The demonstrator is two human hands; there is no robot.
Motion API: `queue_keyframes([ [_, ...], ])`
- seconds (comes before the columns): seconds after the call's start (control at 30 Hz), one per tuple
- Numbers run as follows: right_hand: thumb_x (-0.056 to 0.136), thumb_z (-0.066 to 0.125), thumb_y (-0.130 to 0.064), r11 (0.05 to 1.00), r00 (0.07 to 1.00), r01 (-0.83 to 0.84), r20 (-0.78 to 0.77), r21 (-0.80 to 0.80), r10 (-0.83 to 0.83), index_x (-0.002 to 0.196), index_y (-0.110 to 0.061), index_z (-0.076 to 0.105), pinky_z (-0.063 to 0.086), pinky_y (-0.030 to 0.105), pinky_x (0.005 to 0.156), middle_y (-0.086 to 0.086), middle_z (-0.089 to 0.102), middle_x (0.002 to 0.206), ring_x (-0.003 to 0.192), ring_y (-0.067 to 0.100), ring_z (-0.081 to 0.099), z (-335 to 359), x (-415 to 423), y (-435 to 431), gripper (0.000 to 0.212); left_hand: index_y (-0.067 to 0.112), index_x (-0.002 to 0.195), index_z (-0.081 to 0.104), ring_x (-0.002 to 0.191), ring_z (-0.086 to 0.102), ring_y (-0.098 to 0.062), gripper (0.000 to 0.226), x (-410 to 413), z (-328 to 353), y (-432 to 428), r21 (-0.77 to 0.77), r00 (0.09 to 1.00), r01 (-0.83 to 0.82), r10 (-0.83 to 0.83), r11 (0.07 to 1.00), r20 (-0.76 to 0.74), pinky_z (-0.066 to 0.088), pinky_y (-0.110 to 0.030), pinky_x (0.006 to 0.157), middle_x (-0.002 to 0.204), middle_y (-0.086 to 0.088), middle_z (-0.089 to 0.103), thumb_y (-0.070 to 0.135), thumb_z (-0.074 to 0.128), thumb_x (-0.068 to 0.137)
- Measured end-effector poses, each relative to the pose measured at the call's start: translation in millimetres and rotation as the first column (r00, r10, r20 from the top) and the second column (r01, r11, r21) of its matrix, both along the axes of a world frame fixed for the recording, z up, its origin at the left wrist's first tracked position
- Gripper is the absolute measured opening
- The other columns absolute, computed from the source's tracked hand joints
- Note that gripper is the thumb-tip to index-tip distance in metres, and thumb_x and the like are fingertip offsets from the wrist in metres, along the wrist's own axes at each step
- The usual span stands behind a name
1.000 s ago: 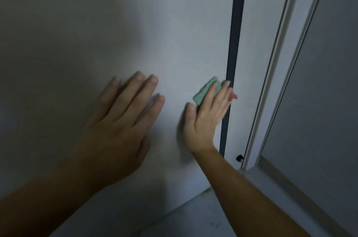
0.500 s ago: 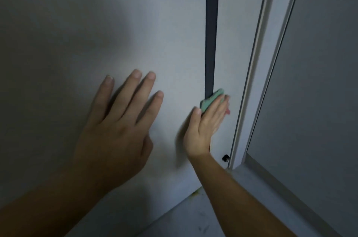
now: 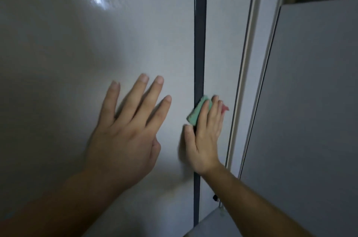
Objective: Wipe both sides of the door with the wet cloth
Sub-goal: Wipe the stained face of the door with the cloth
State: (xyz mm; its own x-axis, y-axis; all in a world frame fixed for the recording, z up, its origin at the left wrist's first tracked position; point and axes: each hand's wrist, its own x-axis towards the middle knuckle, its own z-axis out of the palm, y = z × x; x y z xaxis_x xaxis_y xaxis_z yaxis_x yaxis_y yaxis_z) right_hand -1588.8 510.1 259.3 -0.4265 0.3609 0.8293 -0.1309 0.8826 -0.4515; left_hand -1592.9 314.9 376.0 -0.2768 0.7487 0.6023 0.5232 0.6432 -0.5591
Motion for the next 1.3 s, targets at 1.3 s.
queue_keyframes([
  [1.3, 0.099, 0.021, -0.058, 0.722, 0.999, 0.053, 0.045, -0.690, -0.030, 0.157, -0.023, -0.009, -0.010, 0.043, 0.127, 0.005, -0.014, 0.170, 0.156, 0.016, -0.015, -147, -2, -8, 0.074, 0.008, 0.160, 0.030, 0.157, 0.011, -0.039, 0.075, 0, -101, 7, -0.213, 1.000, -0.007, 0.009, 0.977, 0.011, -0.002, -0.061, 0.125, 0.170, -0.021, 0.009, 0.037, 0.043, 0.092],
])
